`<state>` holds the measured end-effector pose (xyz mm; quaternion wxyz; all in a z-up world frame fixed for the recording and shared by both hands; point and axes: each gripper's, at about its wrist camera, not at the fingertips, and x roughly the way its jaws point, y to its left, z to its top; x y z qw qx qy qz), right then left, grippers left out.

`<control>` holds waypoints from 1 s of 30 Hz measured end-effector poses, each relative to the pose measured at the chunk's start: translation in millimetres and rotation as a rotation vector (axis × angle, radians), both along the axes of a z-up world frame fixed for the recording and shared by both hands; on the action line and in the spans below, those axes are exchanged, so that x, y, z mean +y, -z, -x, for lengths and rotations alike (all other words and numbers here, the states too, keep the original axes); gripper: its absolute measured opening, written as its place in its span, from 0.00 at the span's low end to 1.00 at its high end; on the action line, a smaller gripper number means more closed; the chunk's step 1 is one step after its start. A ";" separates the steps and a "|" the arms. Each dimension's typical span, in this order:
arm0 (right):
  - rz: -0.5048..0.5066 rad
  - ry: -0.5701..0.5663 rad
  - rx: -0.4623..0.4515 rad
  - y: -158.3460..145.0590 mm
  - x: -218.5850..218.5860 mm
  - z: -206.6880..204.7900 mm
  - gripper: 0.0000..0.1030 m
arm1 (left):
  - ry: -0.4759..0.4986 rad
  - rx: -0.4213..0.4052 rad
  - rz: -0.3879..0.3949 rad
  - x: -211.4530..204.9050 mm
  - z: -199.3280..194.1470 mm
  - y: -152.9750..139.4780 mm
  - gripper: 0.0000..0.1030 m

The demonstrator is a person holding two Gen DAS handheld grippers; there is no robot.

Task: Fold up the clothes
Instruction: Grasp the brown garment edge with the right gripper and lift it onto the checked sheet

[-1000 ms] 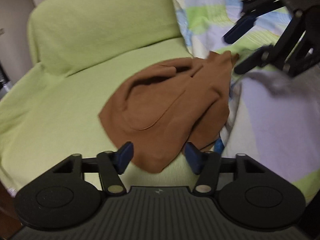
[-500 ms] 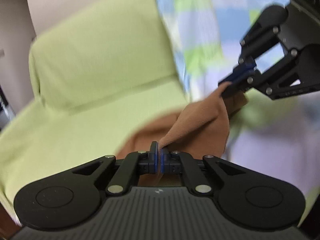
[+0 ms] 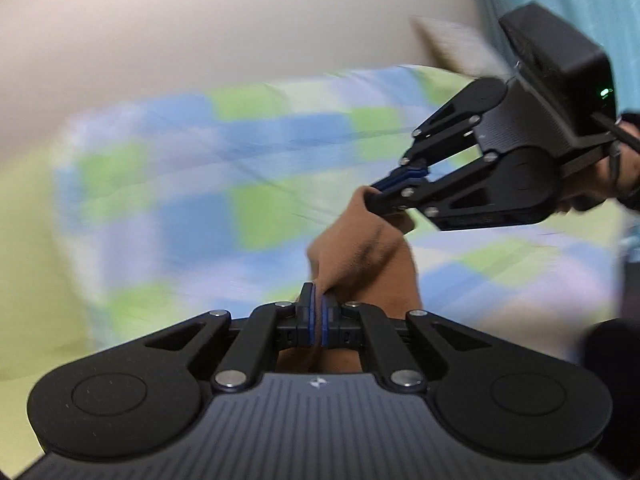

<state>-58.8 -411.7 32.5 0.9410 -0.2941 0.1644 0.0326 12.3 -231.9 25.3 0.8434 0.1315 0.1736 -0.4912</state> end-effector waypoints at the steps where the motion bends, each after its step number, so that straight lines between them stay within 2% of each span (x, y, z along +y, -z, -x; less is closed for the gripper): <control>1: -0.037 0.044 0.032 18.8 -13.9 11.6 0.03 | 0.027 0.070 -0.021 -14.2 13.7 19.8 0.07; 2: -0.080 0.107 0.079 44.3 -33.0 27.4 0.04 | 0.051 0.127 -0.044 -23.3 27.4 36.6 0.07; 5: -0.129 0.267 0.173 103.6 -69.2 68.5 0.04 | 0.073 0.187 -0.104 -28.5 50.2 60.3 0.08; 6: -0.150 0.305 0.191 116.8 -76.6 78.7 0.09 | 0.070 0.190 -0.133 -27.3 56.2 65.8 0.12; 8: -0.238 0.361 0.193 135.8 -92.2 106.2 0.16 | 0.042 0.177 -0.172 -23.7 60.9 66.6 0.24; 9: -0.302 0.377 0.174 141.5 -97.6 121.7 0.16 | 0.015 0.171 -0.189 -19.5 59.8 66.9 0.32; 11: -0.408 0.389 0.145 148.5 -103.8 141.2 0.20 | -0.032 0.151 -0.211 -24.7 69.7 64.1 0.33; 14: -0.470 0.361 0.136 156.3 -88.6 146.7 0.31 | -0.102 0.108 -0.246 -28.5 64.3 65.8 0.37; 18: -0.509 0.299 0.146 151.9 -64.4 133.8 0.36 | -0.174 0.069 -0.266 -28.8 46.1 68.2 0.42; 22: -0.585 0.277 0.164 146.2 -63.6 103.8 0.37 | -0.213 0.020 -0.290 -25.8 21.0 67.8 0.46; 25: -0.649 0.301 0.185 155.0 -66.2 77.2 0.38 | -0.239 -0.005 -0.319 -26.6 -3.9 68.7 0.47; 27: -0.656 0.349 0.193 160.2 -68.4 63.0 0.47 | -0.258 -0.005 -0.325 -25.1 -23.9 72.4 0.47; 30: -0.700 0.396 0.192 170.4 -69.8 40.4 0.45 | -0.249 0.021 -0.317 -30.3 -46.0 75.1 0.47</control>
